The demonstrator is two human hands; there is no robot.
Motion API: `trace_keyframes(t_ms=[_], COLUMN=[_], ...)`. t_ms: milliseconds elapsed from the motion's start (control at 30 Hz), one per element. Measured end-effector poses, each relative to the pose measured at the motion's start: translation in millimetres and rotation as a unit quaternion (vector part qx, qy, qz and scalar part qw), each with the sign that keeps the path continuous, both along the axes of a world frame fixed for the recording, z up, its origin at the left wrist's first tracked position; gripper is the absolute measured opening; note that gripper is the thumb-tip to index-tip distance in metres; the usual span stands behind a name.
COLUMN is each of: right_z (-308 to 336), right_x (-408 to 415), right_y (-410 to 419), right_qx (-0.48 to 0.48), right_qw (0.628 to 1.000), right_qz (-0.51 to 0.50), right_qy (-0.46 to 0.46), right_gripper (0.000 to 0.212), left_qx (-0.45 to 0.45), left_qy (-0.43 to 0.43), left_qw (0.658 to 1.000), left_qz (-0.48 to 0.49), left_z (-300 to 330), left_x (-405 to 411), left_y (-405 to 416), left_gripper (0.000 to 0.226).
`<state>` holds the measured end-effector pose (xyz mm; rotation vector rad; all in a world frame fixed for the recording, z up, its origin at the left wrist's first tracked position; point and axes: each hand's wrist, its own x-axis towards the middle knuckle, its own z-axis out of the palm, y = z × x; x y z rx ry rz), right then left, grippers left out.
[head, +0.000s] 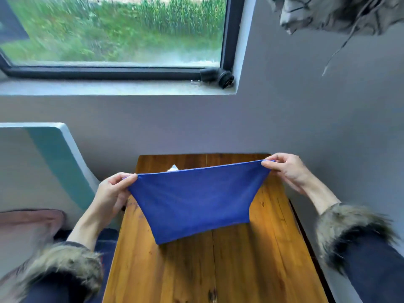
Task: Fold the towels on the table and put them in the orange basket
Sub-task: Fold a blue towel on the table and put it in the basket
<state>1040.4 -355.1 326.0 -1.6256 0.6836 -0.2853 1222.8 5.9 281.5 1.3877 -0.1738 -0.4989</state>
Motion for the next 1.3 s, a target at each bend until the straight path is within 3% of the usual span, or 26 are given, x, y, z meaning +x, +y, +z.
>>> trace_keyframes(t_ms=[67,200,433,533,667,800,967,1300], right_z=[19.1,42.5,63.6,67.1,69.3,72.4,74.2,69.6], right_x=[-0.7,-4.2,-7.4,-8.5,-9.0,-9.6,-6.1,1.3], right_y=[6.3,10.3,11.2,12.3,10.7,12.8,14.0,2.0], right_qx=[0.043,0.059,-0.106,-0.122,-0.124,-0.056,-0.031,-0.126], right_qw=[0.998,0.996,0.994,0.991,0.991,0.996,0.996,0.992], right_qz=[-0.008,-0.018,0.003,0.007,0.031,0.049,0.023,-0.003], right_qy=[-0.033,-0.064,-0.041,-0.046,-0.042,-0.058,-0.075,-0.030], right_gripper=[0.015,0.015,0.021,0.018,0.008,0.014,0.014,0.015], left_qx=[-0.023,-0.023,-0.006,-0.023,-0.013,0.053,0.172,0.272], left_qy=[-0.007,-0.058,-0.114,-0.110,-0.104,-0.132,-0.221,-0.228], left_qw=[1.000,0.998,0.993,0.993,0.994,0.990,0.958,0.925], left_qz=[0.013,0.017,0.026,0.035,0.028,0.010,-0.067,-0.137], left_z=[20.3,47.3,70.8,76.0,77.8,82.1,87.7,76.0], left_x=[3.3,9.1,15.9,17.9,20.1,18.1,8.8,-0.8], left_y=[-2.0,-0.2,10.4,15.6,23.7,33.8,35.5,26.2], left_gripper=[0.033,0.011,0.023,0.039,0.041,0.031,0.014,0.021])
